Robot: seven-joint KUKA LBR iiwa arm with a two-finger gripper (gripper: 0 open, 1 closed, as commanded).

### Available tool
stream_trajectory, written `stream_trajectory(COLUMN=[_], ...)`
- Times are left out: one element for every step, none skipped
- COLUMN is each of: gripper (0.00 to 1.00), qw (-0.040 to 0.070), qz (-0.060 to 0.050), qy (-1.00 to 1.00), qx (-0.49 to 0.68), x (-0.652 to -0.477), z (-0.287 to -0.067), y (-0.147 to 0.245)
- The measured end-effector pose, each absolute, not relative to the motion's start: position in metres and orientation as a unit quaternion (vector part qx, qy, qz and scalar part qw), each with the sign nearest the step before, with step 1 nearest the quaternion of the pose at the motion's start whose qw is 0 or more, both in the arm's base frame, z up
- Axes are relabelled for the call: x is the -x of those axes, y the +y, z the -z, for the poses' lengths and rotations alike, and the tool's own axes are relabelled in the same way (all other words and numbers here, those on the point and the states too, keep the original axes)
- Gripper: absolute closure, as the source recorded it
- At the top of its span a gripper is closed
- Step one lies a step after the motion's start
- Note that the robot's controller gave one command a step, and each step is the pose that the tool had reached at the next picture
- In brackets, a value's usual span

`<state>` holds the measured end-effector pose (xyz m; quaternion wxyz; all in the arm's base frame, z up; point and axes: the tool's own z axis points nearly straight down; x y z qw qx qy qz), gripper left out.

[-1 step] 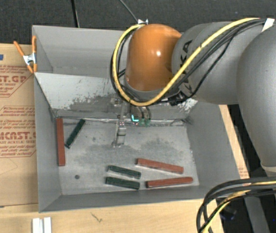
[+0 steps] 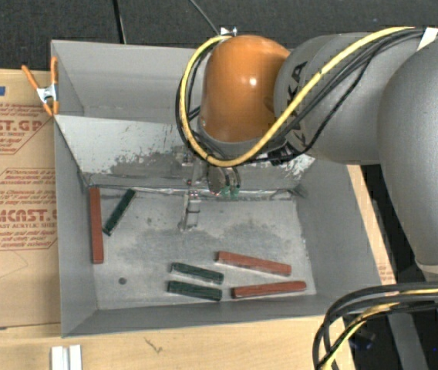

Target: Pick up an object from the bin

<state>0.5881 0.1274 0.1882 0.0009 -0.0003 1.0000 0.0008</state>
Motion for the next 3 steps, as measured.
stream_trajectory(gripper=[0.0,0.0,0.0], qw=[0.006,0.0,0.0], qz=[-0.001,0.0,0.0], qy=[0.999,0.999,0.999], qx=[0.04,0.033,0.05], x=[-0.57,-0.551,-0.528], z=[-0.164,-0.134,-0.123], y=[0.119,0.093,0.1])
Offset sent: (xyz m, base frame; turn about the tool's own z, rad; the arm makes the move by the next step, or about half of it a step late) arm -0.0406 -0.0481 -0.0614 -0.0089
